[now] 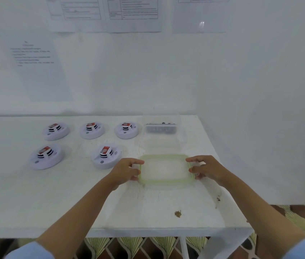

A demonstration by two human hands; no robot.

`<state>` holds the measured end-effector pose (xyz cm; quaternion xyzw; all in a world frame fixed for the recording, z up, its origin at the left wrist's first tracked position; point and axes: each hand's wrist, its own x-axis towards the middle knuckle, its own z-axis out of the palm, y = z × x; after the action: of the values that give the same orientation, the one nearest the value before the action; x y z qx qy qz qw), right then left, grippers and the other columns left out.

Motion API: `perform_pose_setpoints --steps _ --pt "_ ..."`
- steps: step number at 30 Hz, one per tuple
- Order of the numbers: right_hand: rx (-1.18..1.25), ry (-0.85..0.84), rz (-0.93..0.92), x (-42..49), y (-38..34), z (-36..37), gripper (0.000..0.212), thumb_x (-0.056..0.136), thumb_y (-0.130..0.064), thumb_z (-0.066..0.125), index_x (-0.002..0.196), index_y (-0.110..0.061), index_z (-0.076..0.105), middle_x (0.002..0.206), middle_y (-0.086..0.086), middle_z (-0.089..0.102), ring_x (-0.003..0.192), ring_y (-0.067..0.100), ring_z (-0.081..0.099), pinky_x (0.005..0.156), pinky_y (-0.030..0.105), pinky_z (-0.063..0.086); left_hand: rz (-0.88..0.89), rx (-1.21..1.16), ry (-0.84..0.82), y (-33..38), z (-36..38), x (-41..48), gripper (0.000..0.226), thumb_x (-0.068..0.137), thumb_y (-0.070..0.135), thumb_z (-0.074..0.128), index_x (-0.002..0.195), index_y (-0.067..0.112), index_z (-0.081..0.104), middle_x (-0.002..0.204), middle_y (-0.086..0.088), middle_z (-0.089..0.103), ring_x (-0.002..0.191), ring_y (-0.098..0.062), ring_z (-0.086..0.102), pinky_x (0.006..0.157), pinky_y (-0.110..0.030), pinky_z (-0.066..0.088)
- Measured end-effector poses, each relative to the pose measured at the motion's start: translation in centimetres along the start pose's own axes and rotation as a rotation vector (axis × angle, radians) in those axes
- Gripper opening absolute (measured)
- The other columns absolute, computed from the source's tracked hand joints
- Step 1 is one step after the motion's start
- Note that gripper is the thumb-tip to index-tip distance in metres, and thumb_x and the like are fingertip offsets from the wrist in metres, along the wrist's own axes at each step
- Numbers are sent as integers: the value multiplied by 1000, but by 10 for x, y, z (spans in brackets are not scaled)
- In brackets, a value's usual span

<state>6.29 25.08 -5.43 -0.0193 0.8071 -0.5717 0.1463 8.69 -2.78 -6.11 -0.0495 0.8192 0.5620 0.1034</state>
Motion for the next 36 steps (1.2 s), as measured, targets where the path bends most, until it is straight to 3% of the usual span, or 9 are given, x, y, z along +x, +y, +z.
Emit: perform_pose_setpoints --steps 4,7,10,13,17,21,27,32,36 --pt "-4 -17 18 6 0 -4 32 76 2 69 105 -12 67 82 4 58 58 18 54 56 24 51 -14 5 -9 3 -1 5 36 83 -9 54 110 13 63 102 -6 53 80 -17 58 70 -24 56" --pt "-76 -13 19 9 -3 -7 33 76 -4 71 105 -19 67 92 5 55 58 15 49 55 22 44 -4 56 4 3 -3 4 34 85 -1 58 111 21 63 109 -5 50 82 -14 55 61 -20 51" --pt "-181 96 -99 13 -18 -8 38 74 -14 75 106 -31 63 105 4 52 67 7 44 66 21 39 100 123 113 4 -16 2 30 85 13 63 112 27 61 112 -4 49 85 -11 53 60 -20 47" --pt "-152 153 -265 18 -46 3 47 72 -17 77 110 -36 59 107 2 53 71 13 46 74 19 41 194 59 239 7 -44 -1 35 81 15 69 112 29 58 112 -6 53 87 -14 54 66 -21 46" --pt "-53 -10 -363 32 -81 48 57 71 -17 77 121 -32 54 109 -1 54 89 14 54 77 18 46 216 42 252 3 -89 -5 64 56 39 77 115 34 54 110 2 56 99 -14 53 76 -22 44" --pt "10 -190 -365 54 -101 110 63 69 -11 78 121 -33 49 111 0 52 99 16 53 88 23 45 191 77 171 -17 -126 1 79 43 47 78 118 44 50 122 4 52 115 -15 44 91 -29 37" --pt "-62 -284 -252 89 -99 183 70 69 -11 79 125 -34 44 123 0 44 117 18 44 90 23 37 156 140 -23 -41 -158 27 81 46 35 82 116 51 45 129 5 47 122 -15 40 91 -24 35" --pt "-299 -278 -162 105 -93 201 82 65 -15 82 133 -28 39 124 -2 42 112 15 47 94 30 45 188 242 -189 -55 -167 54 89 57 18 88 128 37 38 129 3 45 117 -14 44 81 -10 41" --pt "-380 -273 -165 107 -94 205 77 65 -19 83 130 -27 41 125 -5 48 107 12 51 85 26 50 237 227 -274 -59 -166 66 84 63 3 83 127 30 36 119 15 48 107 2 49 79 -6 44"
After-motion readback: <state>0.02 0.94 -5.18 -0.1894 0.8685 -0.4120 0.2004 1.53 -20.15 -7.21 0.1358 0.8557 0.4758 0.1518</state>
